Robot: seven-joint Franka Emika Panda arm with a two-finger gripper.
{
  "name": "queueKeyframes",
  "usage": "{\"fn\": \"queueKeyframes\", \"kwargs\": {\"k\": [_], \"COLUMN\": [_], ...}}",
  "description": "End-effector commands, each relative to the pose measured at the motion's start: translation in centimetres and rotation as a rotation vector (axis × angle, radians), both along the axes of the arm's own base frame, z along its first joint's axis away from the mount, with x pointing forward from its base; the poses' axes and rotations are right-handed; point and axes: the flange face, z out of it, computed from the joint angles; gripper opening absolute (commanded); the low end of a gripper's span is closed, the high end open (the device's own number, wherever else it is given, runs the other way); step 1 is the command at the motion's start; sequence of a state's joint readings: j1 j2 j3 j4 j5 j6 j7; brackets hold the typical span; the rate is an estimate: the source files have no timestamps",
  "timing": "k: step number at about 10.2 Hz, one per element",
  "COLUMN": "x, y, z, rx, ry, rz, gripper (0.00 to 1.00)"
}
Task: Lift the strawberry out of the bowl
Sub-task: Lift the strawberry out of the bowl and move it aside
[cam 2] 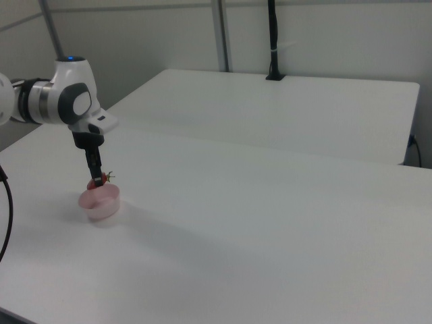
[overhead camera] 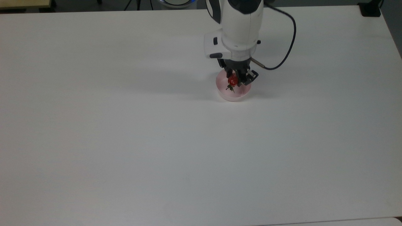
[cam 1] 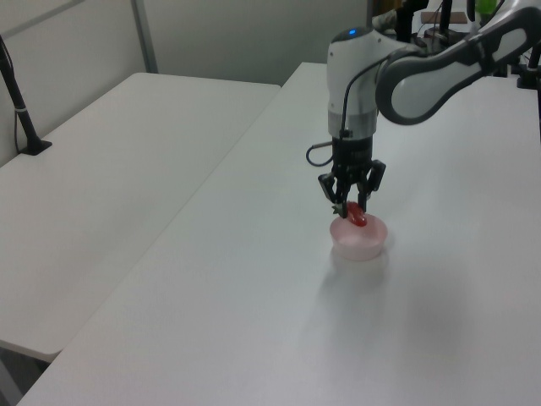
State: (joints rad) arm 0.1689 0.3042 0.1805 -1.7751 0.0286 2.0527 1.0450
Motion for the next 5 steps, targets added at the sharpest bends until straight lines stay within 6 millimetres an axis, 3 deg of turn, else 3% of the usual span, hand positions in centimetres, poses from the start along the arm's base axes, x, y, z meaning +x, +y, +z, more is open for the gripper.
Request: {"fn": "queueKeyframes", "kwargs": {"k": [1, 2, 3, 5], "x": [0.2, 0.3, 1.2, 2.6], "y": [-4.4, -7.7, -12.3, -20.6], "z": [5.7, 6.8, 7.2, 4.3], "rx": [-0.016, -0.019, -0.014, -0.078], "ry": [-0.021, -0.016, -0.020, 0.017], "rz": [0.115, 0.230, 0.340, 0.601], "gripper": [0.42, 0.42, 0.42, 0.43]}}
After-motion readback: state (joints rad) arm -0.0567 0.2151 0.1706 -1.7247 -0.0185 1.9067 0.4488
